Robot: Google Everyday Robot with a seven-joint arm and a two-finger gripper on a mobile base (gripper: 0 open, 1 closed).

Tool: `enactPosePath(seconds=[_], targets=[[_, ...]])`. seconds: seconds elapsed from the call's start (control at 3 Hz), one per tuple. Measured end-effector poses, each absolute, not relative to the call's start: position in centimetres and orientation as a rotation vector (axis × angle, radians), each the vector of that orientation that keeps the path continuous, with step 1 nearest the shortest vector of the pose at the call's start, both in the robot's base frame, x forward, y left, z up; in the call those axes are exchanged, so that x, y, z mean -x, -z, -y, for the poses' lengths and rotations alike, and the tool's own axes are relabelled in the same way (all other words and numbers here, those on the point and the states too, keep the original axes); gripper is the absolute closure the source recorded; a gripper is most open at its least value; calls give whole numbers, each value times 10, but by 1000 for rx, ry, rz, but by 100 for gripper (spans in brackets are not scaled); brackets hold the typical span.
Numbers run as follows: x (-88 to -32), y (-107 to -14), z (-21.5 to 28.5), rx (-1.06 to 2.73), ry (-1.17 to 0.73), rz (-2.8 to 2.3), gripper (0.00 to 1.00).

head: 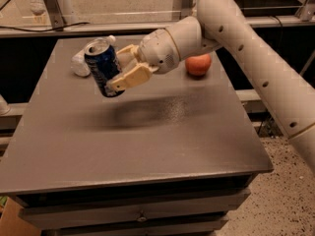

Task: Place pepsi can upright

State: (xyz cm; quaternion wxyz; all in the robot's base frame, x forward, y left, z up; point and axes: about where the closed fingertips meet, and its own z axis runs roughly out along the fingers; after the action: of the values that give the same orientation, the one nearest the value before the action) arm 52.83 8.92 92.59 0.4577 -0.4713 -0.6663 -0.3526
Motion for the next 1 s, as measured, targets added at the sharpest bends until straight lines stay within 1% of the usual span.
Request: enactPosePath(seconds=[0.67, 1.0], targets=[[-502, -911, -45, 1206, 902, 1720, 100], [-502, -899, -18, 1263, 948, 1695, 100]])
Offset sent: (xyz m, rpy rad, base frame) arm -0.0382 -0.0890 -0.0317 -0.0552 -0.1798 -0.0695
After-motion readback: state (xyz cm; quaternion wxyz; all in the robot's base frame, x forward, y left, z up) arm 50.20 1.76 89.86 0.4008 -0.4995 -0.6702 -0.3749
